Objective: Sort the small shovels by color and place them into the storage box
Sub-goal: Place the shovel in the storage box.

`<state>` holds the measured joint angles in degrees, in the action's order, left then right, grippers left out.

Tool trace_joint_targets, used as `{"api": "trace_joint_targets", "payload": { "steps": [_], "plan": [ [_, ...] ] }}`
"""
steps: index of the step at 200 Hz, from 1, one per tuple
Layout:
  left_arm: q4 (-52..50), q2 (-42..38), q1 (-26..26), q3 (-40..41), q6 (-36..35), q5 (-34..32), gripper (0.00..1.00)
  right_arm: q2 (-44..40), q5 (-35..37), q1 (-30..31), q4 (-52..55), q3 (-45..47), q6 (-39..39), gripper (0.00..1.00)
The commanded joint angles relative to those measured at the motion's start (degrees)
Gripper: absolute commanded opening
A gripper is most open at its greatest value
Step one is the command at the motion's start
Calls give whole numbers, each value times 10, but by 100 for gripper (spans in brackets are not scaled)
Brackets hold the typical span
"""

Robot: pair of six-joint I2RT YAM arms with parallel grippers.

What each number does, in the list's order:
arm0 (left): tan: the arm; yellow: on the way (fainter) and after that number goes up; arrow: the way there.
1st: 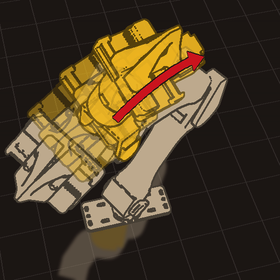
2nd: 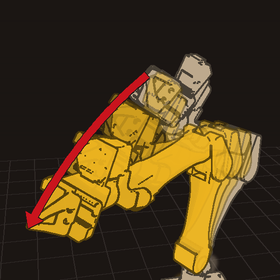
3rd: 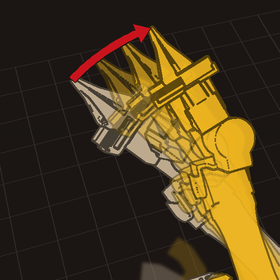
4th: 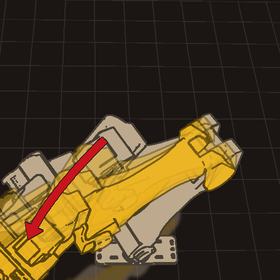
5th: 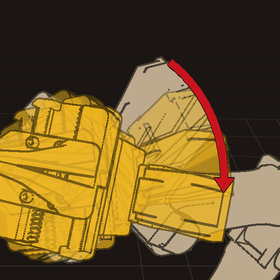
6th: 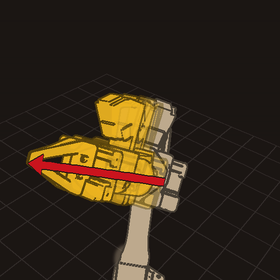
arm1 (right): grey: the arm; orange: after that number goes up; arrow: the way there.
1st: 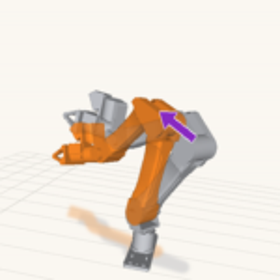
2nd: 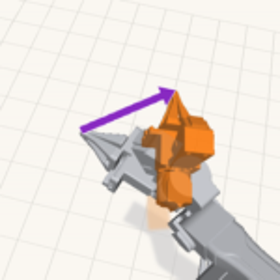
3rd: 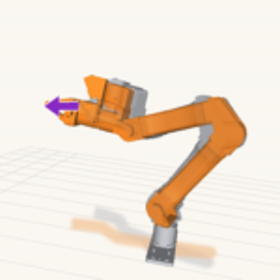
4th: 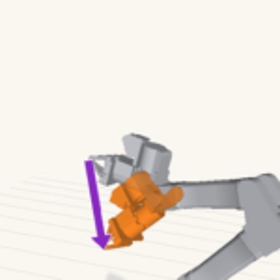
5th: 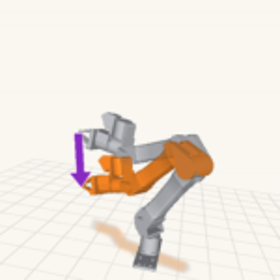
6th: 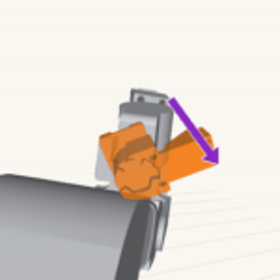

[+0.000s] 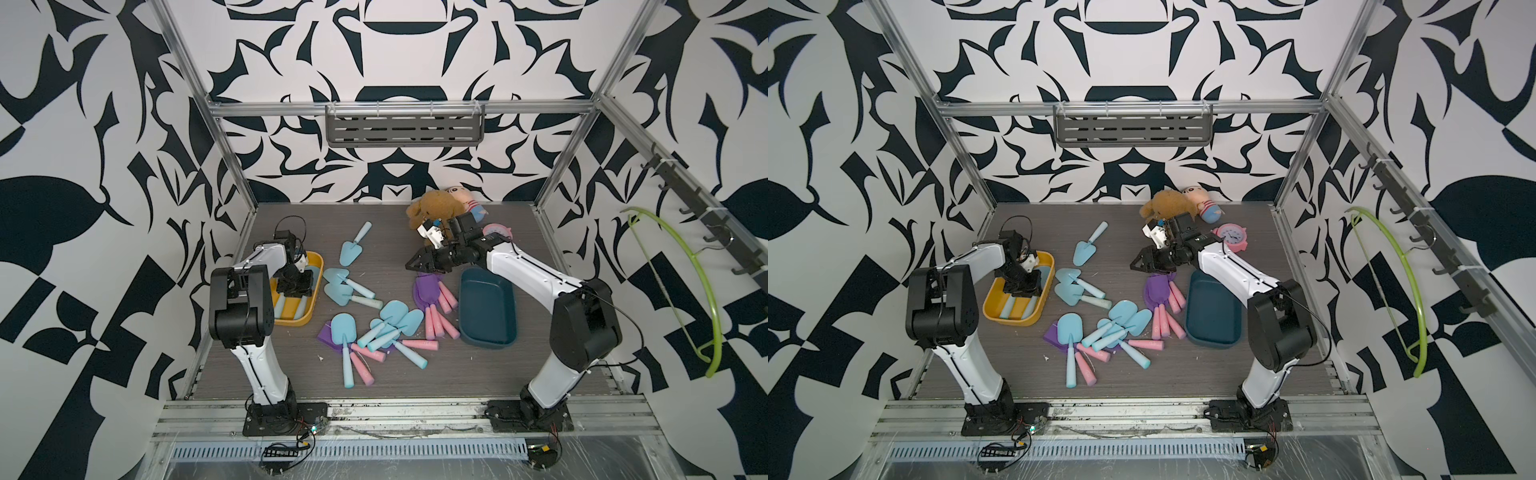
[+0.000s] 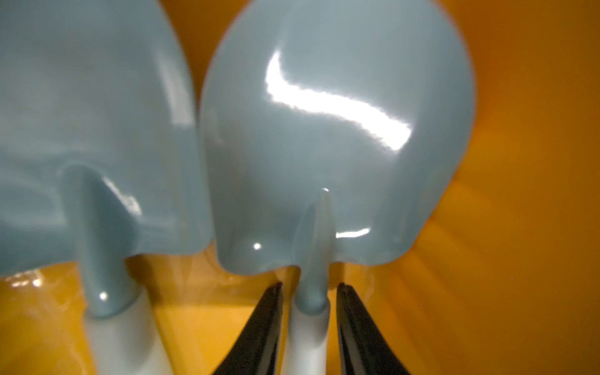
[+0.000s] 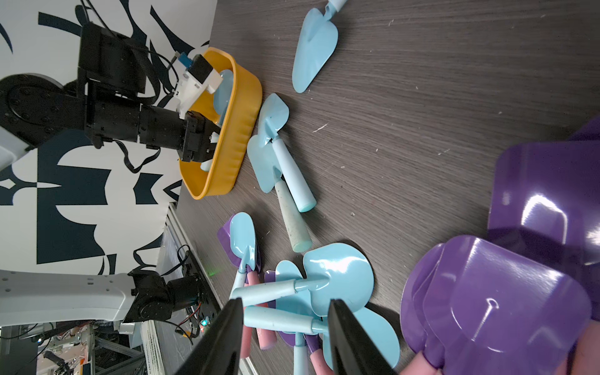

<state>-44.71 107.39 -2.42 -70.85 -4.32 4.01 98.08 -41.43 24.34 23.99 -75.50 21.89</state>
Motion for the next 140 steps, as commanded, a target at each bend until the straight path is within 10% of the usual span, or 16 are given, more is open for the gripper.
{"api": "trace_joint_targets", "payload": {
  "steps": [1,79,140],
  "plan": [
    [-2,15,3,-7,-3,-12,38,-4,-4,-3,-15,2,-8,47],
    [9,-94,5,15,-27,-22,50,-20,7,-4,-43,7,-2,47],
    [12,-197,6,14,-86,89,57,-76,43,-1,-143,71,45,47]
  ]
}}
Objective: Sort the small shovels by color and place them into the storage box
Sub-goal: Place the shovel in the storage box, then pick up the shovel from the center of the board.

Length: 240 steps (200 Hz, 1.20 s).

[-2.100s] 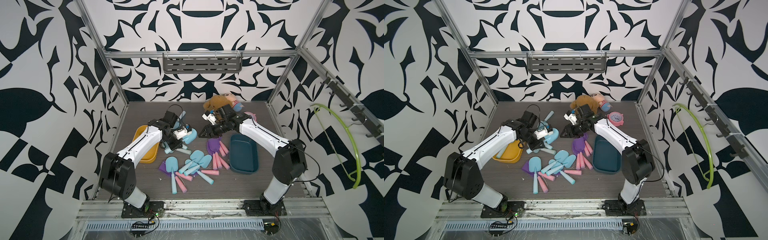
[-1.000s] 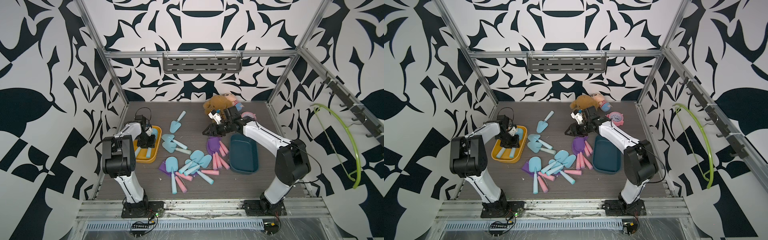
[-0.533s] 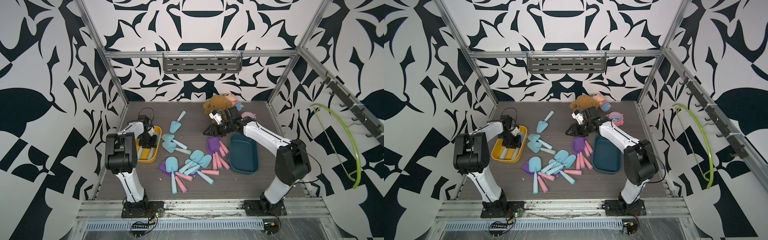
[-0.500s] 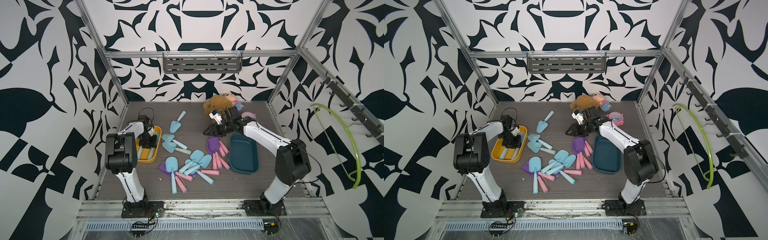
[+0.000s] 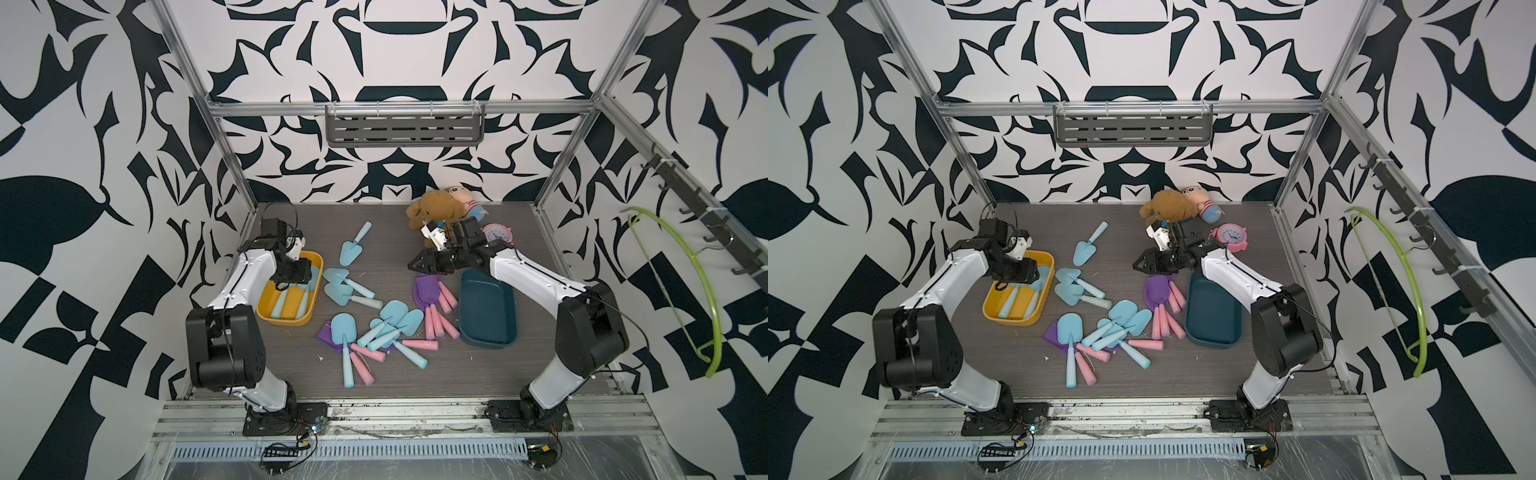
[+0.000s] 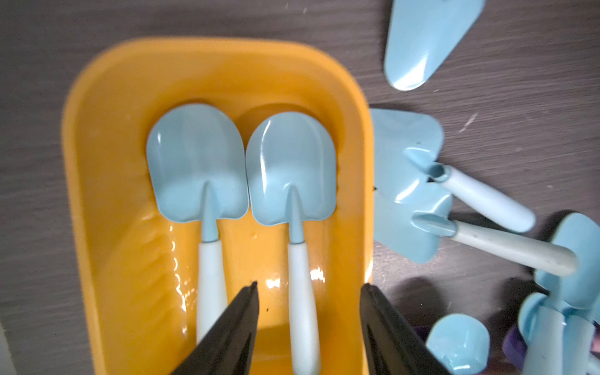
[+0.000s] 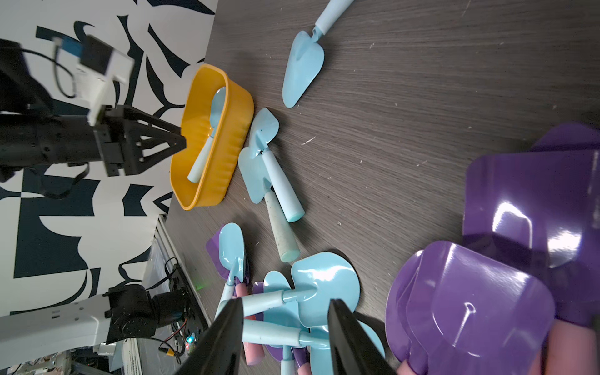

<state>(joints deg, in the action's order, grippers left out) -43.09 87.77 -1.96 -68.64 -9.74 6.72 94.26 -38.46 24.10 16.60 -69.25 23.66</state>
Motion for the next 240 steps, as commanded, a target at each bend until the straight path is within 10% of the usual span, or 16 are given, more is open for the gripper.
{"api": "trace_joint_targets", "payload": {
  "steps": [1,68,119,240],
  "plan": [
    [-4,0,2,-9,-32,63,57,-38,14,1,-70,9,28,47],
    [-71,201,140,-220,-88,-51,65,-75,49,21,-66,31,19,47],
    [24,330,249,-300,-128,-298,71,-86,61,22,-62,52,13,47],
    [180,434,300,-291,-195,-462,76,-89,68,23,-68,73,7,47]
  ]
}}
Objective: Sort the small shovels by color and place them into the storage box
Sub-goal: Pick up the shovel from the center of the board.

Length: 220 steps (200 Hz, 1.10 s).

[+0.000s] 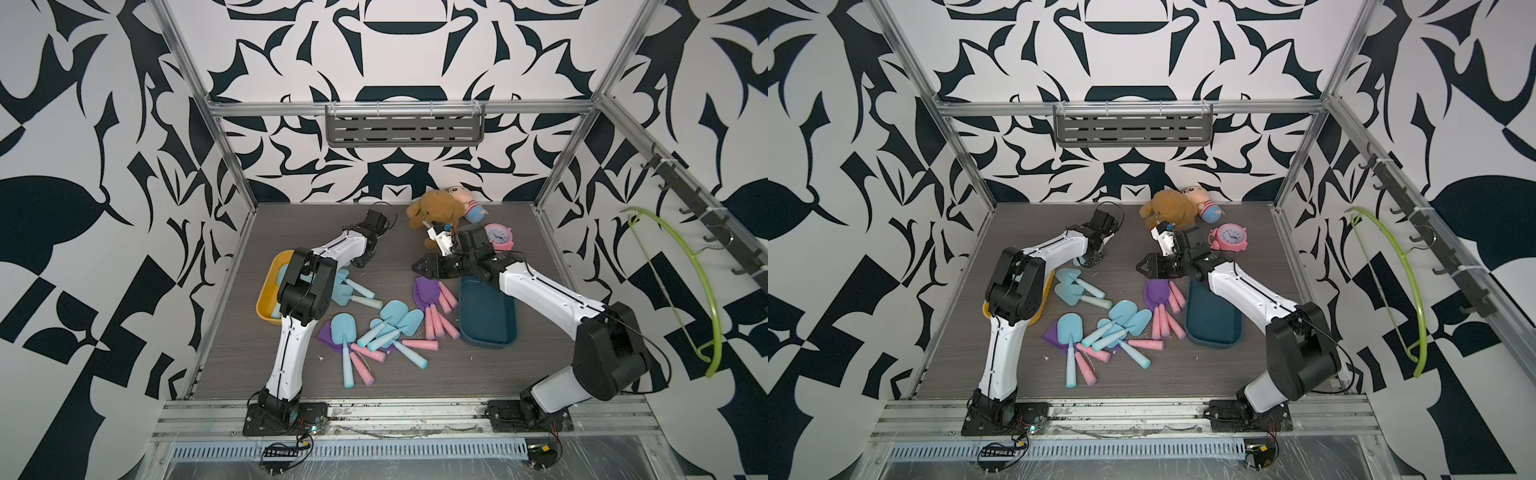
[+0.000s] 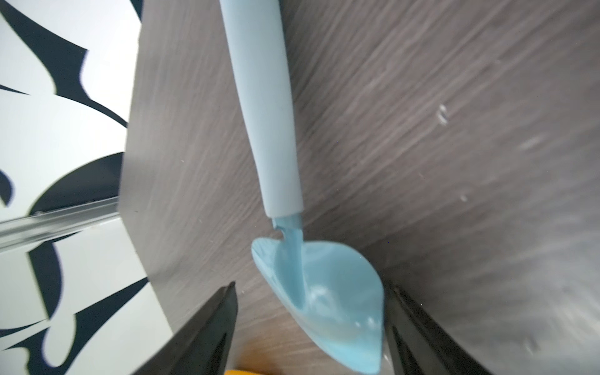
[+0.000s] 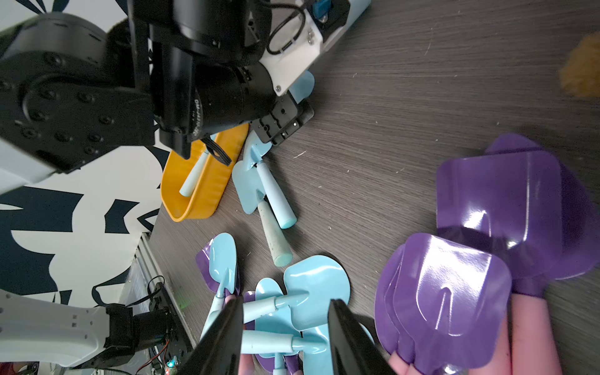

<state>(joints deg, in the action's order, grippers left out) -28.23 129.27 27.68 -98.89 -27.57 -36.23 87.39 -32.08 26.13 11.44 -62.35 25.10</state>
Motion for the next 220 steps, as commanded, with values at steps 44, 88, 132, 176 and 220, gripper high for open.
{"api": "trace_joint_targets", "payload": {
  "steps": [44,88,132,176,220],
  "plan": [
    [54,37,7,26,-22,-38,72,-21,5,2,-20,7,-8,47],
    [63,46,8,38,-25,-51,51,-26,13,2,-17,8,-13,47],
    [83,2,16,64,-39,-65,20,-37,37,2,-21,10,-23,47],
    [35,-82,16,70,-8,-23,0,-69,73,1,-35,8,-71,47],
    [-61,-197,15,106,23,123,0,-98,59,-2,-62,8,-147,48]
  ]
}}
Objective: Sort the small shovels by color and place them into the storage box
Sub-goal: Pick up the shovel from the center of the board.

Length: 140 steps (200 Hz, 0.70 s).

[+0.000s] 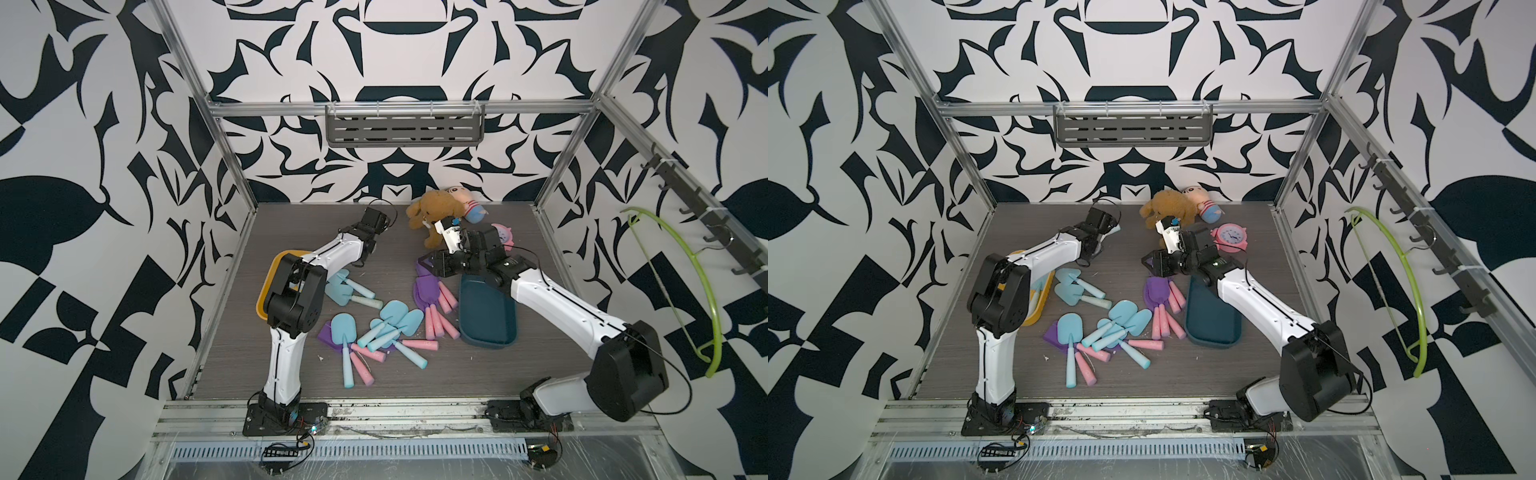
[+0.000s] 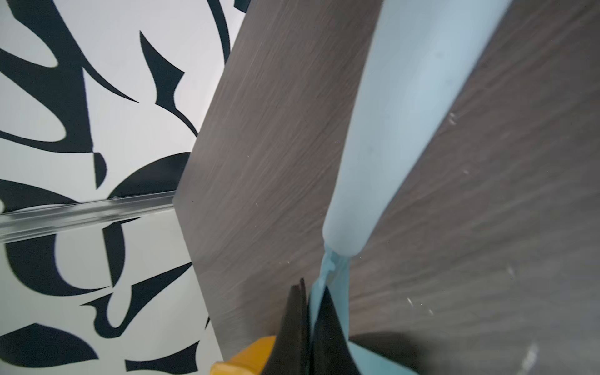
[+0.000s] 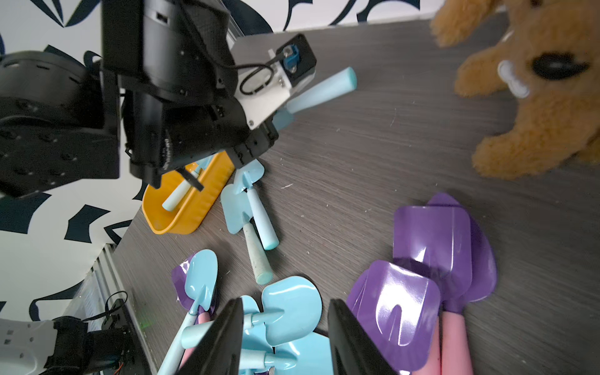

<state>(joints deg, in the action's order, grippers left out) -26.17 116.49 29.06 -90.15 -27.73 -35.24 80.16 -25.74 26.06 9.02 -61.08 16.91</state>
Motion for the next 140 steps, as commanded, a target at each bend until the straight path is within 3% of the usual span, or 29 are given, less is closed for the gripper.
{"api": "trace_joint_targets", "payload": {
  "steps": [1,28,67,86,140],
  "plan": [
    [-85,-72,1,19,24,119,0,-27,-5,-1,-37,-6,-68,48],
    [-170,-132,-11,38,2,278,0,-42,-56,-7,-19,-23,-152,49],
    [-264,-192,-22,84,-58,468,0,-63,-183,-8,48,-33,-375,49],
    [-289,-212,-22,105,-84,516,0,-59,-209,-8,97,-55,-450,50],
    [-306,-243,-22,125,-94,563,0,10,-285,-4,192,-139,-470,50]
  ]
}}
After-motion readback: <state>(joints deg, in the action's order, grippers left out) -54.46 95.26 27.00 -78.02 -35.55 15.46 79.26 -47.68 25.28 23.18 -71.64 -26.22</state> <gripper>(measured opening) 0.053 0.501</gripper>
